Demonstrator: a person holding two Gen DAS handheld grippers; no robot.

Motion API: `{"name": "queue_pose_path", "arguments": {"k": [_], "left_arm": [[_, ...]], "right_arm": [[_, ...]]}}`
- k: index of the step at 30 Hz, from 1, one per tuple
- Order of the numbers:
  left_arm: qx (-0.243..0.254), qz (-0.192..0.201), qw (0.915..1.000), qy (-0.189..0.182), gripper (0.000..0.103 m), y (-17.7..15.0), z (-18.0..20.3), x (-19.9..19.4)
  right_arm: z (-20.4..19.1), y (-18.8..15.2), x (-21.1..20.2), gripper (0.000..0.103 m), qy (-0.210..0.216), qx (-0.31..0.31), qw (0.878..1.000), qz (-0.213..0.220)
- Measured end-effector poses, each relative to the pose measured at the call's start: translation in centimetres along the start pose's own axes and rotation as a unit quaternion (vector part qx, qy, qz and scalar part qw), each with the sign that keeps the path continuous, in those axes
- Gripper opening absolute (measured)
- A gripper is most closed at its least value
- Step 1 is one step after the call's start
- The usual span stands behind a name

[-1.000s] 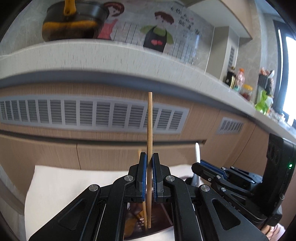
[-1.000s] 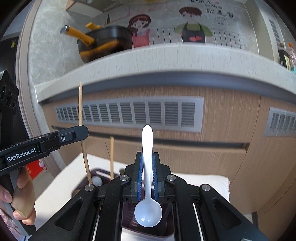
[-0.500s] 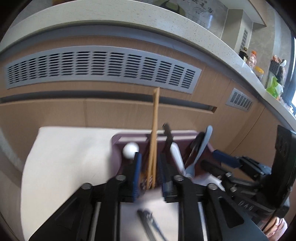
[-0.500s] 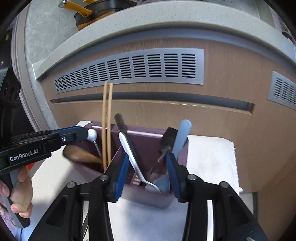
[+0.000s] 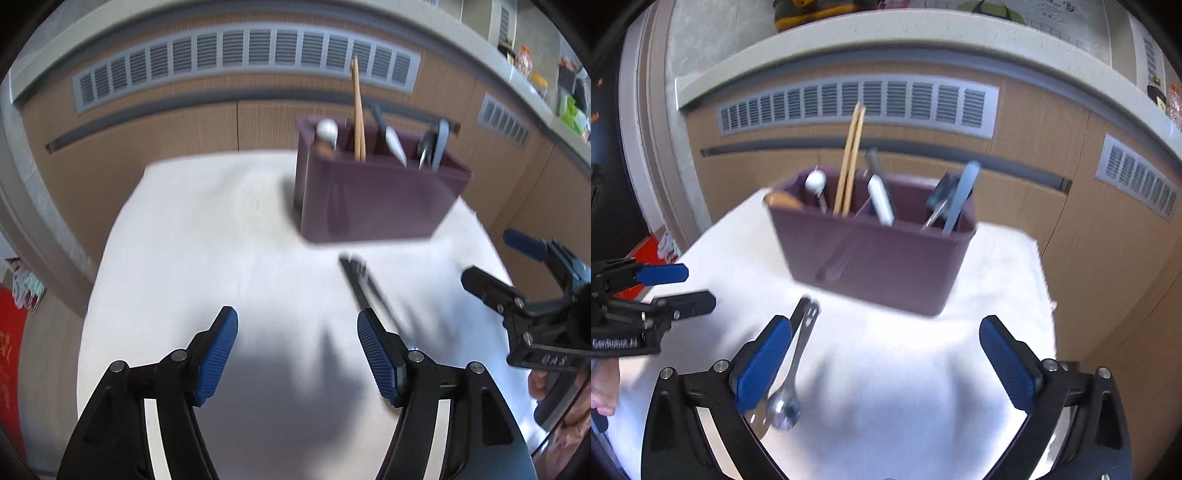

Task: Organize utensils
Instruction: 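Lower both utensils into the holder and open both grippers, then grasp the smiley-face metal spoon with the right gripper while the left grasps a black-handled spoon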

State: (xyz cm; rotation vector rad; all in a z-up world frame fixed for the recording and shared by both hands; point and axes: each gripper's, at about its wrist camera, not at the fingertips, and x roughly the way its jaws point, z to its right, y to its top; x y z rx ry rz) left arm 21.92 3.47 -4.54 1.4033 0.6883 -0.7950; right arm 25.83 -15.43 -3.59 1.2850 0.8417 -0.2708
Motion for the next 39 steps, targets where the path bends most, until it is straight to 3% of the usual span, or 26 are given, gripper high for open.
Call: {"name": "queue_pose_path", "arguments": {"k": [7, 9, 11, 14, 19, 22, 30, 35, 39], "left_arm": [[-0.006, -0.038, 0.9992, 0.012, 0.074, -2.8, -1.0, 0.7], [-0.009, -0.049, 0.9987, 0.012, 0.074, -3.4, -1.3, 1.0], [-0.011, -0.053, 0.9985, 0.011, 0.074, -3.7, -1.5, 1.2], [-0.016, -0.057, 0.9982, 0.005, 0.074, -4.0, -1.6, 1.2], [-0.009, -0.059, 0.9982, 0.0, 0.076, -4.4, -1.3, 1.2], [-0.004, -0.061, 0.9981, -0.006, 0.076, -4.3, -0.9, 1.2], [0.027, -0.068, 0.997, -0.025, 0.076, -4.0, 0.9, 1.3], [0.016, -0.088, 0.994, -0.063, 0.076, -3.2, 2.6, 2.0], [0.021, -0.094, 0.9929, -0.07, 0.076, -2.8, 4.3, 2.7]], "right_arm": [[-2.4, -2.6, 2.5, 0.101, 0.011, -0.017, 0.998, -0.06], [-3.5, -3.1, 2.9, 0.092, 0.015, -0.03, 0.997, -0.071], [-4.3, -3.2, 3.7, 0.063, 0.027, -0.038, 0.995, -0.09], [-4.6, -3.2, 4.9, 0.035, 0.062, -0.019, 0.991, -0.119], [-5.4, -2.9, 5.2, 0.025, 0.047, -0.038, 0.991, -0.117], [-5.8, -3.1, 4.8, 0.01, 0.042, -0.056, 0.991, -0.118], [-2.5, -5.6, 1.9, 0.008, 0.028, -0.04, 0.991, -0.128], [0.3, -7.4, 0.2, 0.008, 0.01, -0.015, 0.991, -0.13], [1.6, -7.8, -0.4, 0.008, 0.012, 0.008, 0.992, -0.127]]}}
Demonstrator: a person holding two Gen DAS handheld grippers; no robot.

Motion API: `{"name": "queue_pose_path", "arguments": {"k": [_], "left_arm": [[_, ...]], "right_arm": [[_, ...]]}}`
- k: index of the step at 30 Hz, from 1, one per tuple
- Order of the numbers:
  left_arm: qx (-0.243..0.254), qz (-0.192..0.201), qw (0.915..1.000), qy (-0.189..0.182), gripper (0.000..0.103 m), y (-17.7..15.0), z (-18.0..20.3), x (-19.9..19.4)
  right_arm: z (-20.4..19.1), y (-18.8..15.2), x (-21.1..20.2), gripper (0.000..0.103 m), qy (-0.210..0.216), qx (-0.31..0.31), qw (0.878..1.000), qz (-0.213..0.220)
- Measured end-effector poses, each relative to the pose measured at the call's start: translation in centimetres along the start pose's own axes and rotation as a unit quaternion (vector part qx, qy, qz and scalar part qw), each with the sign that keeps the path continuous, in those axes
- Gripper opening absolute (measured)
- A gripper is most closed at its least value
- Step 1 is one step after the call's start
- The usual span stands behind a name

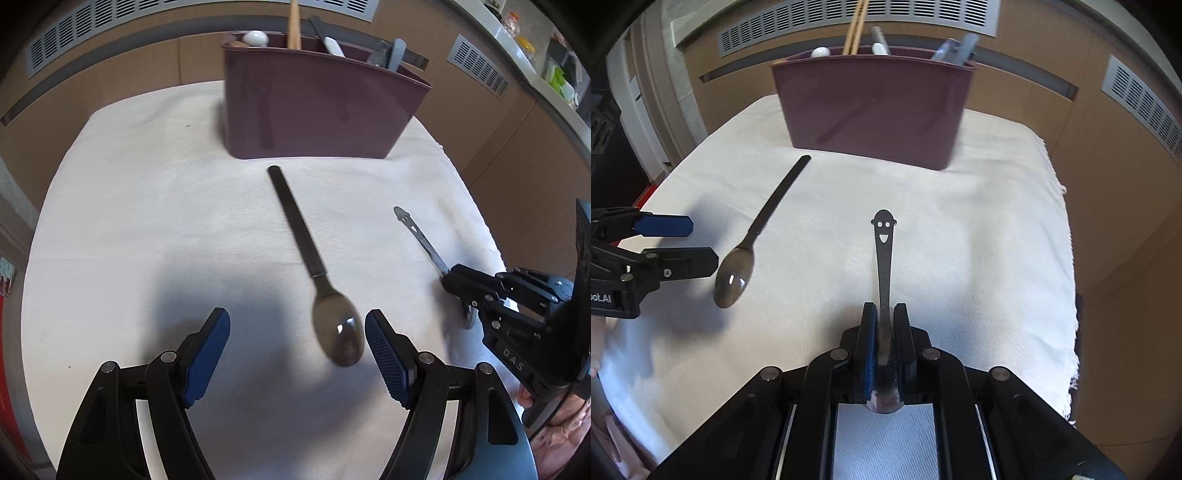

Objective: Organize utensils

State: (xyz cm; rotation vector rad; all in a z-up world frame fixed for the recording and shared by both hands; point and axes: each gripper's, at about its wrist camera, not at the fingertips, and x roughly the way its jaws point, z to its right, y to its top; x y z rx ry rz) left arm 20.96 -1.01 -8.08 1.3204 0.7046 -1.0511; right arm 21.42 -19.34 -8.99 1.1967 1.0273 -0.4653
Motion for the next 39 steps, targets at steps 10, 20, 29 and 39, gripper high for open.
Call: {"name": "queue_pose_path", "arguments": {"k": [10, 20, 29, 39], "left_arm": [[0.003, -0.016, 0.9996, 0.023, 0.048, 6.2, 0.8, 4.1], [0.058, -0.024, 0.9972, 0.042, 0.017, 4.8, 0.4, 3.4], [0.063, -0.054, 0.9963, 0.023, 0.018, 0.8, -0.7, 1.3], [0.027, -0.057, 0.998, 0.002, 0.019, 1.1, -1.5, 1.2]], "right_arm": [[1.0, -0.3, -1.0, 0.014, 0.024, 0.028, 0.999, 0.017], [1.0, 0.1, -1.4, 0.021, 0.023, 0.013, 0.999, 0.024], [-0.1, 2.8, 0.8, 0.021, 0.042, 0.001, 0.999, 0.0], [-1.2, 3.4, 2.3, 0.019, 0.007, -0.033, 0.999, -0.011]]}}
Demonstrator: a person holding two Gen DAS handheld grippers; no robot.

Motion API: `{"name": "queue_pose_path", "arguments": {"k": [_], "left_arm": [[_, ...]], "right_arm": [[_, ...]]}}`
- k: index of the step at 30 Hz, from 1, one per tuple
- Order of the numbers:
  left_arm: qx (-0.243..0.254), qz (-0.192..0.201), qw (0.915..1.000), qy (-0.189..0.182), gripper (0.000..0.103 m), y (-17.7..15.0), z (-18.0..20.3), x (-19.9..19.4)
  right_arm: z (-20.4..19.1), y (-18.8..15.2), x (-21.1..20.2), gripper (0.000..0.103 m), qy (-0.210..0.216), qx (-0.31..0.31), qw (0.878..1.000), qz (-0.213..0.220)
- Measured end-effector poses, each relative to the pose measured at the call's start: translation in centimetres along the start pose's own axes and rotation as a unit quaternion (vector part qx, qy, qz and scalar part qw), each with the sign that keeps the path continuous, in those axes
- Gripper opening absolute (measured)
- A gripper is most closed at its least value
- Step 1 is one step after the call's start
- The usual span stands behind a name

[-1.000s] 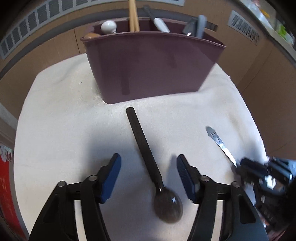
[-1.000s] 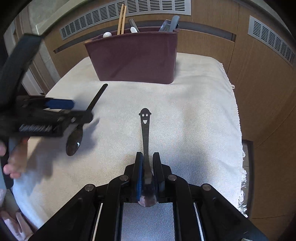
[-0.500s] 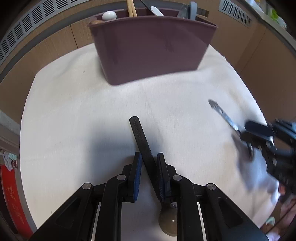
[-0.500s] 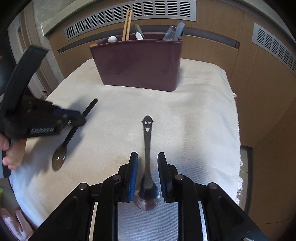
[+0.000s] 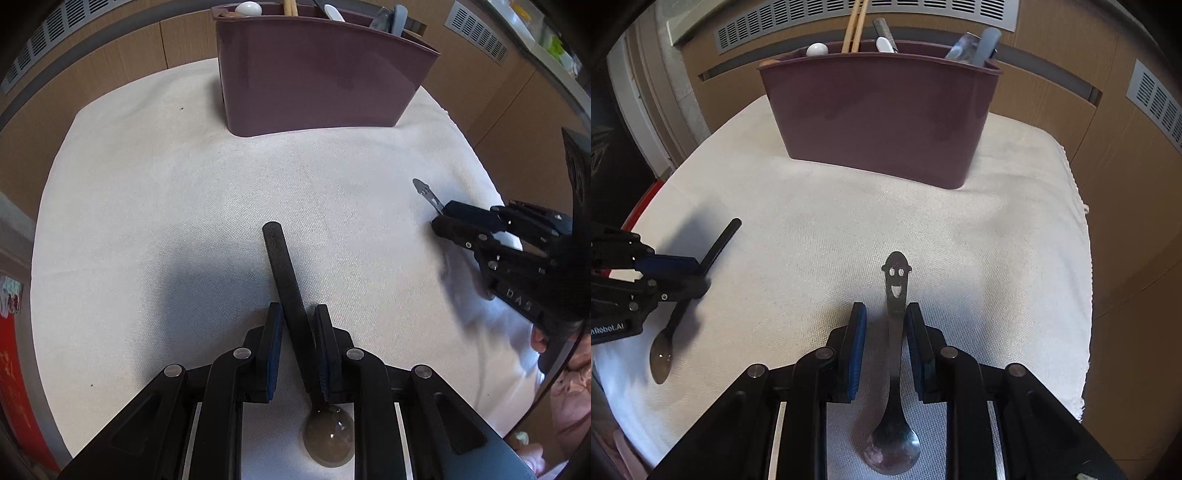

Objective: Organize utensils

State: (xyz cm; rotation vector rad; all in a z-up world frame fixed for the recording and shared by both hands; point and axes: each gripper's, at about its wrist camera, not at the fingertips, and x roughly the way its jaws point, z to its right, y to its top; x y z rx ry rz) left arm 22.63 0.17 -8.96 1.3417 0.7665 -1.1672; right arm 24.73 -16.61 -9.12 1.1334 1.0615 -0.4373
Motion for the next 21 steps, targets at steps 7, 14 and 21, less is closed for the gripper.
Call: {"name": "queue_pose_path", "arguments": {"k": [7, 14, 21], "left_arm": [[-0.018, -0.009, 0.9998, -0.003, 0.019, 1.3, 0.1, 0.5], [-0.02, -0.007, 0.9998, 0.005, 0.018, 2.1, 0.2, 0.7], [-0.037, 0.035, 0.9987, -0.009, 0.013, 0.7, -0.6, -0.9]], "right_arm": [[0.3, -0.4, -1.0, 0.008, 0.018, 0.006, 1.0, 0.008], [1.3, -1.1, -2.9, 0.008, 0.039, 0.039, 0.998, 0.031], [2.3, -1.1, -4.8, 0.008, 0.059, 0.063, 0.995, 0.056]]}}
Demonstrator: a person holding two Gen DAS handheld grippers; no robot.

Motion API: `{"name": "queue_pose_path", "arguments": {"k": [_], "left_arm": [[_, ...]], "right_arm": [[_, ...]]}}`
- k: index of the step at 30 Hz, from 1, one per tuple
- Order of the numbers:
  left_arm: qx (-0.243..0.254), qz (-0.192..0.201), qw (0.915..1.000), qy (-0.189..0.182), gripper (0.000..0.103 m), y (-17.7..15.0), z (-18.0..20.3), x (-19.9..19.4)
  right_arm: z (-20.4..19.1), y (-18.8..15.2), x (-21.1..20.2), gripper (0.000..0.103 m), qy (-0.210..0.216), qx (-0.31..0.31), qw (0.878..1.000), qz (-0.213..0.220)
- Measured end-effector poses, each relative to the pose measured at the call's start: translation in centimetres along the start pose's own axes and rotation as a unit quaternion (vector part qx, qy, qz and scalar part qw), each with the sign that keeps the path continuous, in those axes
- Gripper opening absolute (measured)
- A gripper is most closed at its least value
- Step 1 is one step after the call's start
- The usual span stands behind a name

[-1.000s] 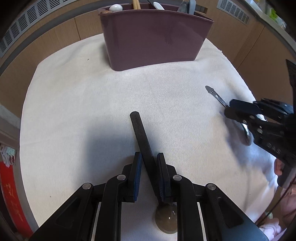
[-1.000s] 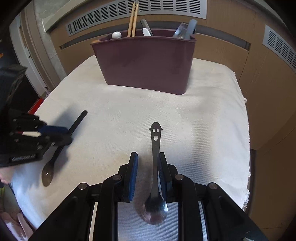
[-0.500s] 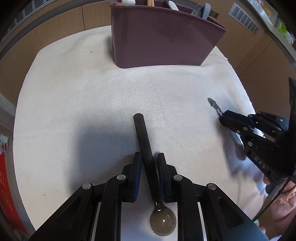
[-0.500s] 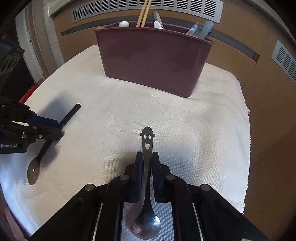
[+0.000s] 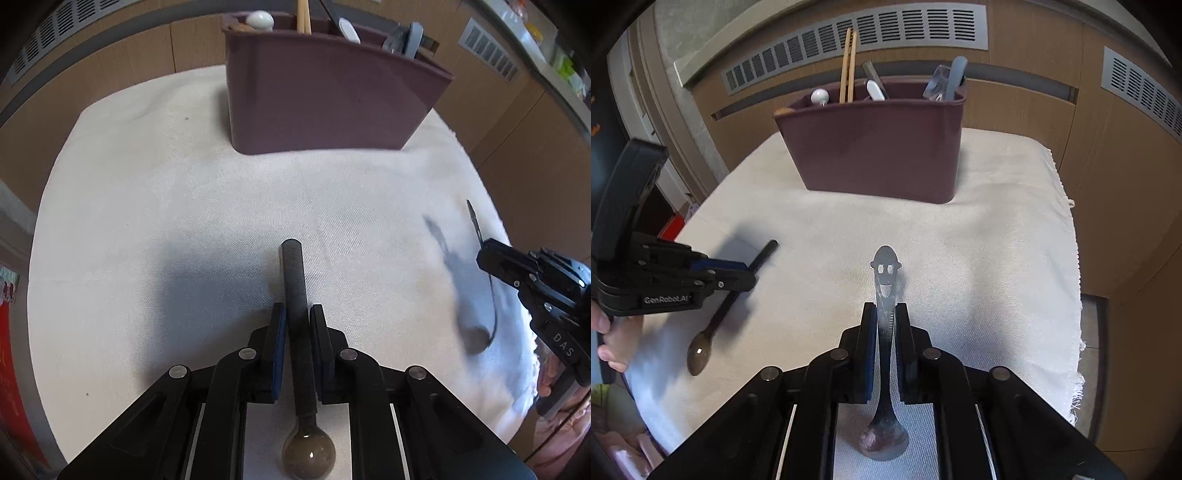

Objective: Organize utensils

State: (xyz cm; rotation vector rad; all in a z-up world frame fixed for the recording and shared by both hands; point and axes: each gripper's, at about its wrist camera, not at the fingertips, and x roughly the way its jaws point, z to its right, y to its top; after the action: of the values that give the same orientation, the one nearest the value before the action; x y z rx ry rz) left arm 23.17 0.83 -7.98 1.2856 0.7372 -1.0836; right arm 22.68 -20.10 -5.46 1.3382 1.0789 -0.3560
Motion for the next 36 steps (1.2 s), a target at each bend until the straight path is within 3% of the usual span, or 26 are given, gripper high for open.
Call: {"name": "queue_pose_path", "arguments": {"k": [9, 21, 24, 30, 33, 36], "left_arm": [[-0.022, 0.109, 0.9924, -0.051, 0.012, -0.9, 0.4, -5.5], [0.013, 0.201, 0.9769, -0.072, 0.012, 0.1, 3.0, -11.3], [0.024, 0.228, 0.9702, -0.078, 0.01, 0.7, 3.5, -13.6], [0.046, 0.286, 0.9538, -0.078, 0.01, 2.3, 4.3, -18.0], [0.049, 0.291, 0.9534, -0.062, 0.01, 2.9, 4.2, -18.6], [0.047, 0.261, 0.9624, -0.058, 0.01, 2.6, 3.5, -17.1]], "right_arm": [[-0.3, -0.1, -2.4, 0.008, 0.014, 0.011, 0.999, 0.031], [-2.2, 0.7, -5.8, 0.008, 0.015, -0.017, 0.997, 0.076], [-2.6, 1.6, -7.2, 0.002, 0.015, -0.024, 0.995, 0.095], [-3.9, 4.7, -11.3, 0.002, 0.008, -0.056, 0.987, 0.152], [-3.9, 5.6, -11.6, 0.002, -0.019, -0.065, 0.986, 0.155], [-3.1, 5.2, -10.1, 0.003, -0.017, -0.064, 0.99, 0.124]]}}
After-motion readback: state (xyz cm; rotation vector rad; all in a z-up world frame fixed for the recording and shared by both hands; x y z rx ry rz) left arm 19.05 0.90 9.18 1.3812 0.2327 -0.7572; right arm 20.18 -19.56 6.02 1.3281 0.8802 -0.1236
